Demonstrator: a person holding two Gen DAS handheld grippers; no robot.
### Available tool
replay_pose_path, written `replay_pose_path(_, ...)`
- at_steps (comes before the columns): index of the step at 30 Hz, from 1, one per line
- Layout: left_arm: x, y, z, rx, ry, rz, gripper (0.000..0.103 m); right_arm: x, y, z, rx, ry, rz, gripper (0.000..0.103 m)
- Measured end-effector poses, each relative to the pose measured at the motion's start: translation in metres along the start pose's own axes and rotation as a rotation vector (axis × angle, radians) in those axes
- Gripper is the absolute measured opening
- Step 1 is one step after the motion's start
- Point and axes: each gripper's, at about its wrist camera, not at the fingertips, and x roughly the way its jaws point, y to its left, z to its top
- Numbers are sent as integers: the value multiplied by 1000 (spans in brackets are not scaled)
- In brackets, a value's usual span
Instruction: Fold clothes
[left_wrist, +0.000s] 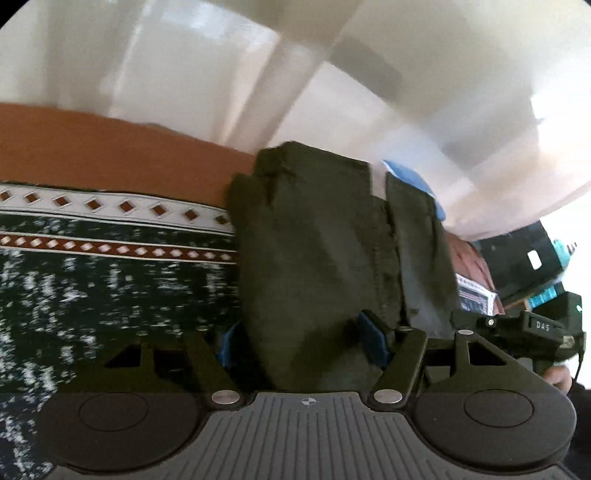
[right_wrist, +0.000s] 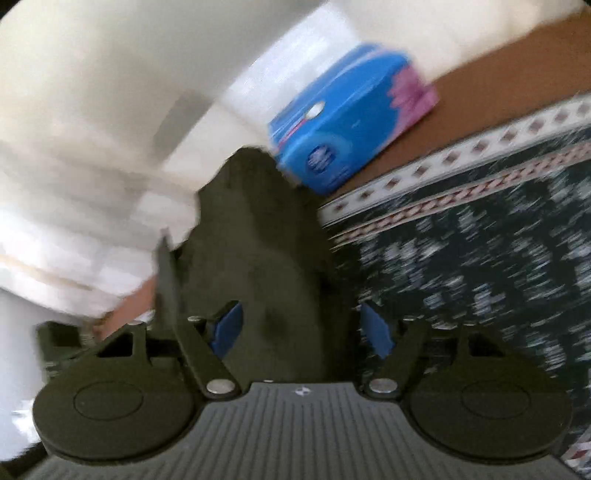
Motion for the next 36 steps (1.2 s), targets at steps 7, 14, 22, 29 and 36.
replay_pose_path(7, 0, 18, 4, -141, -16, -95, 77, 16, 0, 2, 66, 25, 104, 72)
replay_pose_path(14, -5, -4, -2, -21, -32, -7, 24, 27, 6, 3, 92, 45, 150, 30)
replay_pose_path(22, -30, -44, 0, 78, -103, 92, 5, 8, 60, 1, -72, 17, 89, 12)
replay_pose_path(29, -55, -93, 1, 109, -175, 85, 5, -38, 83, -4, -121, -52, 163, 11)
replay_pose_path(36, -18, -180, 4, 156, -186, 39, 5, -118, 61, 2, -112, -136, 196, 11)
